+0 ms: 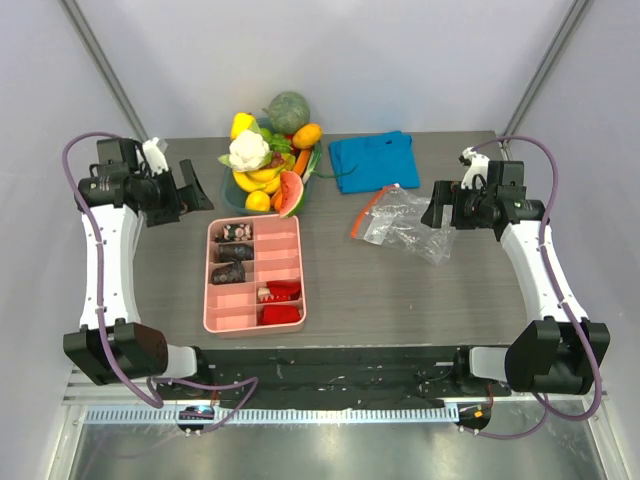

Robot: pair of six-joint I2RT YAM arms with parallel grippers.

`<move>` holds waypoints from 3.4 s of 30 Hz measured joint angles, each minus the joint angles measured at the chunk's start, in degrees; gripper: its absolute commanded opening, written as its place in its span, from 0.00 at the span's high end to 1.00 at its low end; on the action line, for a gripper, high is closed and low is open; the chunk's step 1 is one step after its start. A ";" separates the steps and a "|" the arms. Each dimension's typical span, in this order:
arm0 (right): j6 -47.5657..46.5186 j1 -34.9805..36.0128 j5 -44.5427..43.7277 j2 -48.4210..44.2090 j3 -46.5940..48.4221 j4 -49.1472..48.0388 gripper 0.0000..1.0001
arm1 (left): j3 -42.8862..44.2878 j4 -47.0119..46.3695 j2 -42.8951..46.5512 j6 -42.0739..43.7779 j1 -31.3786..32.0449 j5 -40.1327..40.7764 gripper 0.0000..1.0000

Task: Place the food in the zip-top bag and seal the zipper
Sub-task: Pick up the zipper food storage bag at the center of the board, then open the zipper of the food storage bag.

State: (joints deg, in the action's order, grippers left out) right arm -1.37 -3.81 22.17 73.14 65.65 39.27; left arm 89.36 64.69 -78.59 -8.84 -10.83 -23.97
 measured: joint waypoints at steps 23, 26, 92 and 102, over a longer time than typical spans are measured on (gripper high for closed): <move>16.09 15.50 -22.56 16.74 10.64 -6.99 0.13 | 4.98 -4.26 -1.14 -13.44 2.80 18.67 0.00; 18.97 17.11 -24.92 20.15 12.81 -8.26 0.23 | 4.98 -4.87 -1.14 -13.55 3.80 21.24 0.00; 38.38 19.26 15.54 3.96 12.31 -8.57 0.99 | -0.22 -26.88 -9.94 -7.08 52.15 4.79 0.38; 29.62 20.00 7.39 3.72 11.28 0.28 0.64 | 1.36 -27.10 -12.68 -9.81 51.84 8.50 1.00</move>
State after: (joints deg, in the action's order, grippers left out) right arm 28.25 16.19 29.56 76.86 76.93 39.55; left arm 90.72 37.58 -91.26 -18.65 41.01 -15.46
